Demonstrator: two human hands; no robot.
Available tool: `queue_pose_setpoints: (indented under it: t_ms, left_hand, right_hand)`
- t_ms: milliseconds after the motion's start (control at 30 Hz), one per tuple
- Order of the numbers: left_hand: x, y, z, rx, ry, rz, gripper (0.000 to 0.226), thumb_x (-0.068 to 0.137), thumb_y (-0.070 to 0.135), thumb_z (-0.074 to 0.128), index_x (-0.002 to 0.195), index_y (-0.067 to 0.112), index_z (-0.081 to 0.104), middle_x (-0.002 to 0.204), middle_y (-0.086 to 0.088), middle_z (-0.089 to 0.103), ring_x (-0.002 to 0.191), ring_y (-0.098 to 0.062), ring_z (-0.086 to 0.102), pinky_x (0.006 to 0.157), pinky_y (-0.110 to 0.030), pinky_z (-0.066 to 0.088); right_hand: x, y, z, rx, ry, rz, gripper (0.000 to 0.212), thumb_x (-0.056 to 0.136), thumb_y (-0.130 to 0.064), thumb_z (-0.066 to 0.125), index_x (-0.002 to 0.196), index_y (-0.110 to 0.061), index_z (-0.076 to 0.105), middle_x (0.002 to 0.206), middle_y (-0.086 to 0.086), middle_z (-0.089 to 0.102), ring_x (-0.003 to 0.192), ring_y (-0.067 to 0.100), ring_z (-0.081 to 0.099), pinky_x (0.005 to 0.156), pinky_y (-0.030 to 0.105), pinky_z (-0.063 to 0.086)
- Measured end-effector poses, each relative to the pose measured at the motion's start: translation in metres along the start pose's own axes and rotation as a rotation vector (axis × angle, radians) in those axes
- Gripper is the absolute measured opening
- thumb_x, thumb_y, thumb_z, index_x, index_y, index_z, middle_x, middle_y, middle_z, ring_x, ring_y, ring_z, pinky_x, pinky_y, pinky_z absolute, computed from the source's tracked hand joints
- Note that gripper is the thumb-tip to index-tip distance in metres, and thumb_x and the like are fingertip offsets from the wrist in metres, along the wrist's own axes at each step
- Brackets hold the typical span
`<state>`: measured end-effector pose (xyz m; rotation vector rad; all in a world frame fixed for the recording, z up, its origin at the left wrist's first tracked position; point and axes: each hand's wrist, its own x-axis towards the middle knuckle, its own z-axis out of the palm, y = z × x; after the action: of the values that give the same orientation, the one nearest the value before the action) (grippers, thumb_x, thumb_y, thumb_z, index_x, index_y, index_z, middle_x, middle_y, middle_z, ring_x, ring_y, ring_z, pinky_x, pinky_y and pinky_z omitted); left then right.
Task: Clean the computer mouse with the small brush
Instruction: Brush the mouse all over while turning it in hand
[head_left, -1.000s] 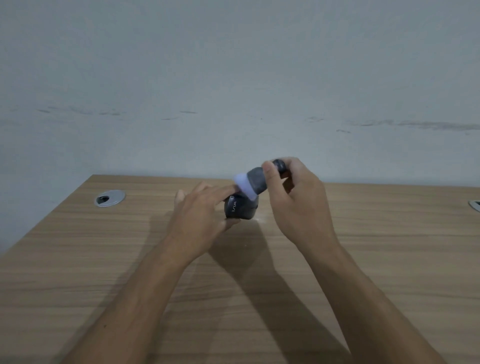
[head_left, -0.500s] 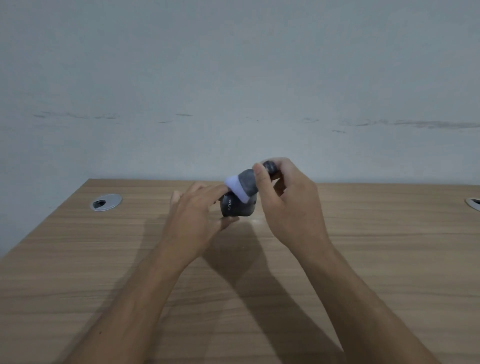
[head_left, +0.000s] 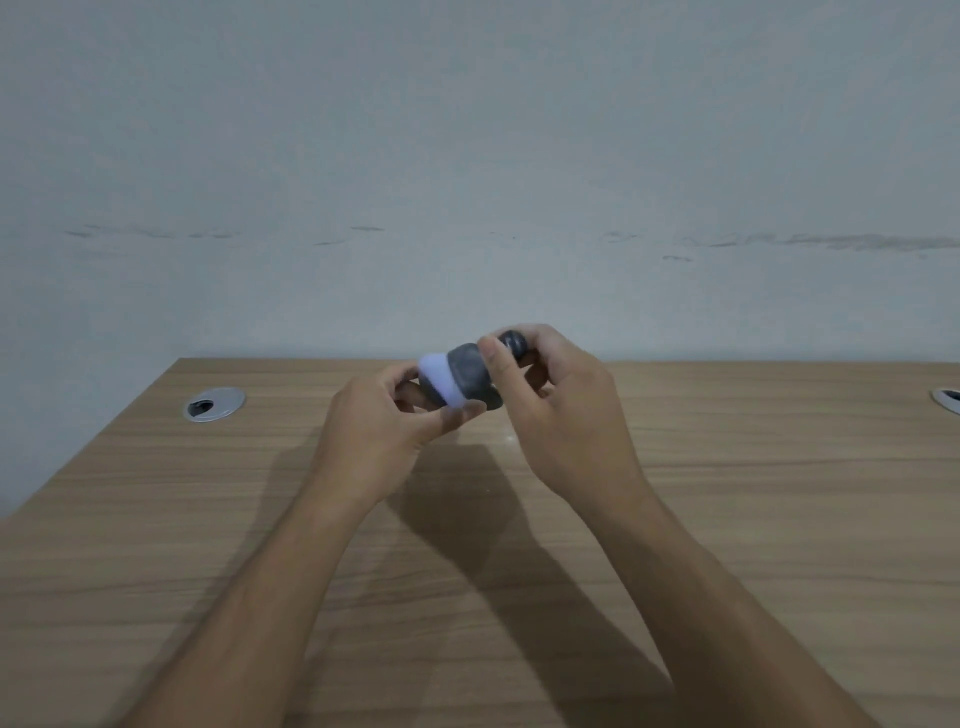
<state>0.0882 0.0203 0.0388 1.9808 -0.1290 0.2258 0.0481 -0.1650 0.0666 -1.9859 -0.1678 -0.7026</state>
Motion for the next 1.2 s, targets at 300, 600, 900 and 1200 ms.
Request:
queue_pose_setpoints:
  t_ms: [300, 600, 900, 1200]
  left_hand:
    - [-0.006, 0.01, -0.006, -0.002, -0.005, 0.013, 0.027, 0.079, 0.044, 0.098, 0.101, 0.032, 0.088, 0.077, 0.01, 0.086, 0.063, 0.001, 0.069, 0.069, -0.027, 0.051]
    - [-0.005, 0.013, -0.008, 0.008, -0.047, -0.068, 0.03, 0.074, 0.048, 0.101, 0.092, 0.029, 0.088, 0.081, 0.008, 0.088, 0.08, -0.012, 0.082, 0.077, -0.036, 0.059]
    - [-0.009, 0.016, -0.006, 0.107, -0.008, -0.023, 0.029, 0.077, 0.044, 0.1, 0.095, 0.028, 0.084, 0.07, 0.006, 0.077, 0.059, -0.008, 0.061, 0.062, -0.028, 0.042]
    - [-0.018, 0.023, -0.004, 0.325, -0.069, 0.195, 0.049, 0.074, 0.045, 0.098, 0.12, 0.044, 0.078, 0.091, 0.019, 0.059, 0.099, -0.01, 0.059, 0.105, -0.055, 0.051]
  right_hand:
    - [0.001, 0.032, -0.008, -0.135, 0.089, 0.09, 0.017, 0.105, -0.039, 0.067, 0.102, -0.024, 0.075, 0.076, -0.015, 0.067, 0.069, -0.003, 0.061, 0.063, 0.01, 0.039]
    - [-0.004, 0.006, 0.0, -0.004, -0.041, -0.067, 0.012, 0.107, -0.033, 0.069, 0.107, -0.023, 0.075, 0.077, -0.017, 0.066, 0.065, 0.004, 0.061, 0.061, 0.01, 0.039]
    - [0.001, 0.008, -0.008, -0.008, 0.023, -0.078, 0.016, 0.109, -0.036, 0.064, 0.107, -0.023, 0.073, 0.076, -0.018, 0.064, 0.062, 0.009, 0.059, 0.06, 0.011, 0.038]
    - [0.003, 0.016, -0.011, -0.143, -0.021, -0.15, 0.012, 0.111, -0.03, 0.061, 0.111, -0.02, 0.067, 0.1, -0.01, 0.067, 0.072, -0.001, 0.055, 0.071, 0.014, 0.038]
